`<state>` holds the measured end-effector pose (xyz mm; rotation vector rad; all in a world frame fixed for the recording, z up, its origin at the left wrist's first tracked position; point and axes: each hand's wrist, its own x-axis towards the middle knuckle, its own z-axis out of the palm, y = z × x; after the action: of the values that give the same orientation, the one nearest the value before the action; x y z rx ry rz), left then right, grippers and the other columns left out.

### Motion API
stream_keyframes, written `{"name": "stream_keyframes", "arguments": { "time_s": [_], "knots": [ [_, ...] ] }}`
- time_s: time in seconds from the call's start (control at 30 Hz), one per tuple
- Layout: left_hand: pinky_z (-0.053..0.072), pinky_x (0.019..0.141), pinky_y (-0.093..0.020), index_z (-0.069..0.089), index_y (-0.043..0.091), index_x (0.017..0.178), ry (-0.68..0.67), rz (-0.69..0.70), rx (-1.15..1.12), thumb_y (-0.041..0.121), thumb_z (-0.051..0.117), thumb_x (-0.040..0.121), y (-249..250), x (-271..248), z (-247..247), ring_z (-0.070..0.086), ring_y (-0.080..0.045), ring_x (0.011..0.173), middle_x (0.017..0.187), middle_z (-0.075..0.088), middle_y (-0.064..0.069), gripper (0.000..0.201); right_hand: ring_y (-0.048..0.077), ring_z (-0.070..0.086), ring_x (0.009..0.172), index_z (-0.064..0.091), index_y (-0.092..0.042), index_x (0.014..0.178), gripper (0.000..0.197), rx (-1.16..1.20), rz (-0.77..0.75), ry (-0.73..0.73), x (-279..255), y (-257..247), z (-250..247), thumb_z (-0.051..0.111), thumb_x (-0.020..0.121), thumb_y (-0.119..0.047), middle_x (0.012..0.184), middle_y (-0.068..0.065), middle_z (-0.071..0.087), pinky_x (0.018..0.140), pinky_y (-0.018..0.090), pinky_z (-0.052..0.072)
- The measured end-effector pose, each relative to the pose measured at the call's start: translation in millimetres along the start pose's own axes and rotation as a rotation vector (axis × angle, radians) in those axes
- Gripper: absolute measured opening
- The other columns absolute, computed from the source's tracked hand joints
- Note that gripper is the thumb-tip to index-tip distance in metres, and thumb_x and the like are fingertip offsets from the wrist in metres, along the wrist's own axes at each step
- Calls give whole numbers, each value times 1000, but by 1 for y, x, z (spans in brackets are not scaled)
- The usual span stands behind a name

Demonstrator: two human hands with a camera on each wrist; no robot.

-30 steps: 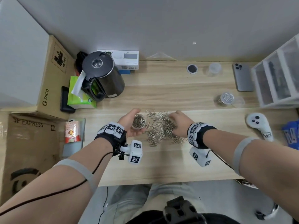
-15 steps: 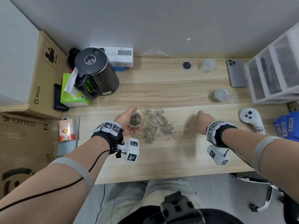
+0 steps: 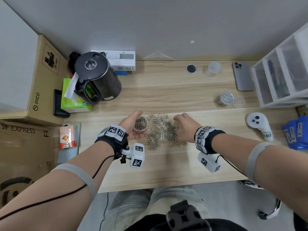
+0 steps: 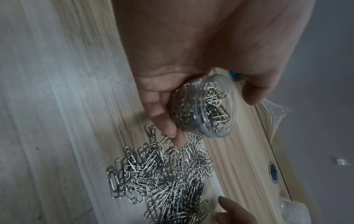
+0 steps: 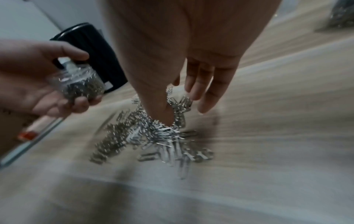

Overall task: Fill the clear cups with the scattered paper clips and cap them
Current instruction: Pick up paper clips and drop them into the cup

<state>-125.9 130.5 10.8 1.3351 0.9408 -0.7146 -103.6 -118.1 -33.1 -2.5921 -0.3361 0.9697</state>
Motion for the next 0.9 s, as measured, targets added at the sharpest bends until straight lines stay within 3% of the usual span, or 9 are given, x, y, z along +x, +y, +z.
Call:
{"name": "stream_keyframes", "arguments": {
  "time_s": [0.1, 0.2, 0.47, 0.53, 0.67, 0.73, 0.9],
  "knots": [
    [57, 80, -42, 58, 11, 109, 1, 4, 7, 50, 64, 86, -4, 1, -3, 73, -34, 80, 88, 74, -19, 46, 23, 36, 116, 19, -24, 145, 125, -257, -88, -83, 0, 10, -1, 92, 44, -26, 133, 3, 28, 95, 39, 48],
    [54, 92, -47, 58, 10, 107, 9, 4, 6, 49, 63, 89, -8, 4, -6, 71, -33, 75, 85, 74, -19, 43, 26, 34, 123, 12, -25, 150, 140, -316, -165, -101, 3, 4, 2, 97, 39, -27, 138, 4, 25, 101, 41, 45],
    [54, 87, -45, 61, 8, 102, 6, -4, 0, 48, 59, 92, -16, 5, -13, 68, -35, 84, 87, 70, -19, 42, 29, 39, 125, 22, -20, 152, 114, -119, -254, -50, 22, -22, 16, 89, 59, -25, 136, 9, 32, 106, 38, 40],
    [54, 89, -46, 61, 8, 100, 12, -10, -10, 48, 59, 92, -17, 6, -15, 67, -35, 84, 86, 70, -18, 40, 28, 40, 122, 23, -25, 151, 112, -119, -264, -39, 22, -25, 17, 87, 59, -33, 132, 7, 32, 102, 40, 43],
    [56, 89, -46, 60, 9, 104, 22, -16, -25, 49, 60, 91, -20, 8, -16, 69, -34, 80, 84, 71, -16, 42, 25, 35, 117, 13, -38, 148, 133, -222, -223, -44, 13, -34, 20, 82, 38, -64, 132, 4, 29, 95, 39, 47],
    [56, 91, -48, 59, 9, 108, 27, -18, -30, 50, 61, 89, -20, 11, -16, 70, -33, 76, 82, 72, -15, 45, 25, 34, 117, 11, -41, 147, 134, -265, -199, -14, 9, -39, 25, 78, 35, -74, 134, 4, 28, 91, 38, 47],
    [54, 94, -50, 61, 7, 108, 31, -23, -29, 50, 61, 89, -23, 15, -18, 70, -33, 75, 80, 72, -15, 47, 27, 33, 121, 28, -45, 140, 105, -263, -177, 11, 10, -45, 32, 79, 52, -69, 139, 4, 27, 96, 41, 46]
  ]
}}
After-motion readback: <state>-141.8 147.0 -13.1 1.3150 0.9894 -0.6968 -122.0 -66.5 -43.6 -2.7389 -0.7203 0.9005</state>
